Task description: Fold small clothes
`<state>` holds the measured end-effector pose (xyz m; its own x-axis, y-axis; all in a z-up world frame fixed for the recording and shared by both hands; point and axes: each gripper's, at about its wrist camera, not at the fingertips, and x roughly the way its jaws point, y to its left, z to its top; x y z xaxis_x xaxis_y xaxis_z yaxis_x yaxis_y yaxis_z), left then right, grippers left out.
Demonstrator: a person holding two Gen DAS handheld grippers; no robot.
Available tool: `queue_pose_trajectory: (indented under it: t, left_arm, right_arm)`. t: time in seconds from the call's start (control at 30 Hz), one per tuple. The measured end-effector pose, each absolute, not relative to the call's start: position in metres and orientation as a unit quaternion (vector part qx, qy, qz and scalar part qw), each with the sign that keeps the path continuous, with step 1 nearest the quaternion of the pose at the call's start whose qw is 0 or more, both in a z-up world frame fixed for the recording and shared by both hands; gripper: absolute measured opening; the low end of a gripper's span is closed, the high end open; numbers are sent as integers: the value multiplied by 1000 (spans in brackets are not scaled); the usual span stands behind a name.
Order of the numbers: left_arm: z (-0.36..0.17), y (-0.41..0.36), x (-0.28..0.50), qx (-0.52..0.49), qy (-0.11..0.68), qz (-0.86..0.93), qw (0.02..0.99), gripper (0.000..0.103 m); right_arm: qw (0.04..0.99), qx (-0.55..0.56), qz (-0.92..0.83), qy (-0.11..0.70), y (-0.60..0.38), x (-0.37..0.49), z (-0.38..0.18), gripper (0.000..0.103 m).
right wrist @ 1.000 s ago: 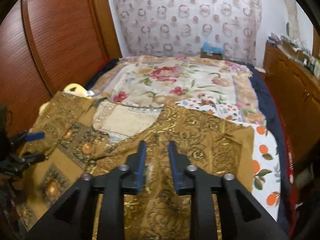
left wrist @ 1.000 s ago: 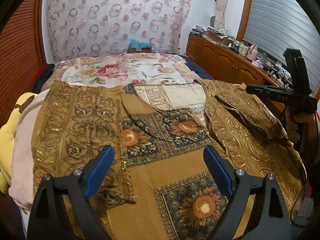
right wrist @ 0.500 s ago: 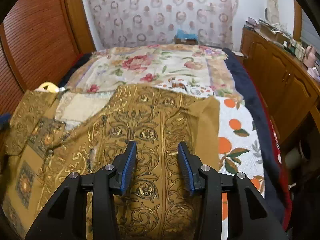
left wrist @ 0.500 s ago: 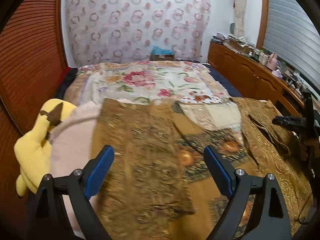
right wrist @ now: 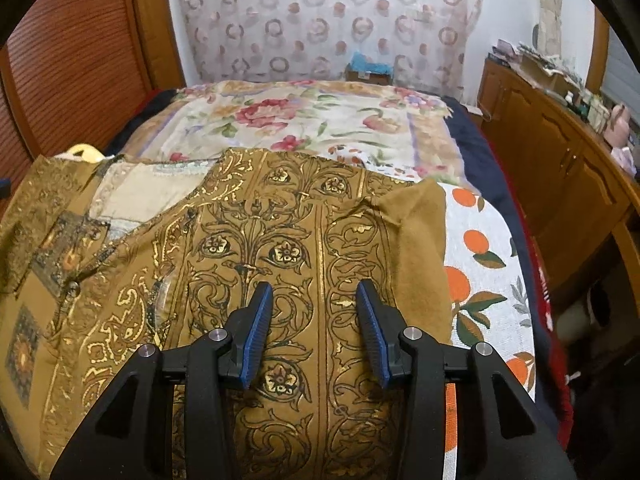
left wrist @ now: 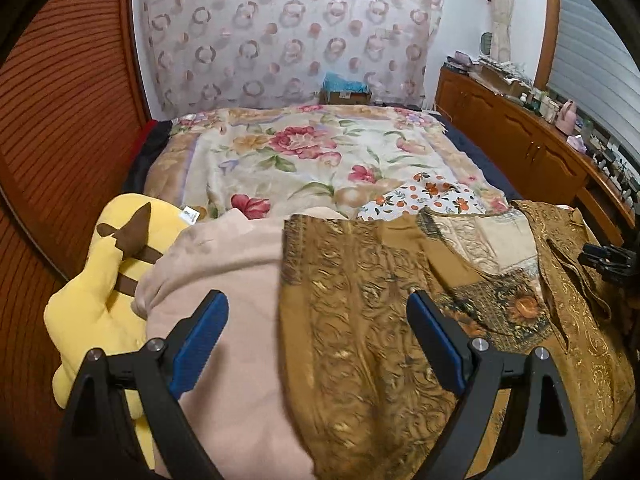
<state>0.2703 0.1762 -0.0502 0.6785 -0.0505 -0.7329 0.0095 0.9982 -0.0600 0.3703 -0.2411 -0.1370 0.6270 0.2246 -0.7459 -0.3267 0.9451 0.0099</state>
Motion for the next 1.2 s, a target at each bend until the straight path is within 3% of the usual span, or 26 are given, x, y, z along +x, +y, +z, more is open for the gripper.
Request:
queue_pose_trajectory:
  t: [0.1, 0.13, 0.2, 0.3, 0.5, 0.67, 1.2]
  left_arm:
    - [-55, 184, 281, -44, 414, -22, 909, 78]
    - [-55, 186, 283, -48, 414, -24, 908, 72]
    - [-59, 190, 289, -60, 424, -27, 903, 51]
    - [-62, 194, 297, -68, 433, -28, 899, 40]
    - [-62, 195, 299, -63, 432, -32, 899, 40]
    - [-65, 196, 301, -67, 435, -39, 897, 40]
    - [-69, 188, 306, -57, 439, -45, 896, 40]
  right_arm:
    - [900, -58, 155, 404, -240, 371, -137, 44]
    - [899, -57, 156, 404, -239, 370, -137, 44]
    - [900, -59, 155, 404, -240, 370, -137, 44]
    - [900, -58, 156, 404, -241, 371, -137, 44]
    - [903, -42, 158, 397, -250, 370, -125, 44]
    - [913, -39, 121, 388, -276, 380, -112, 60]
    - [897, -15, 127, 422, -297, 415, -126, 61]
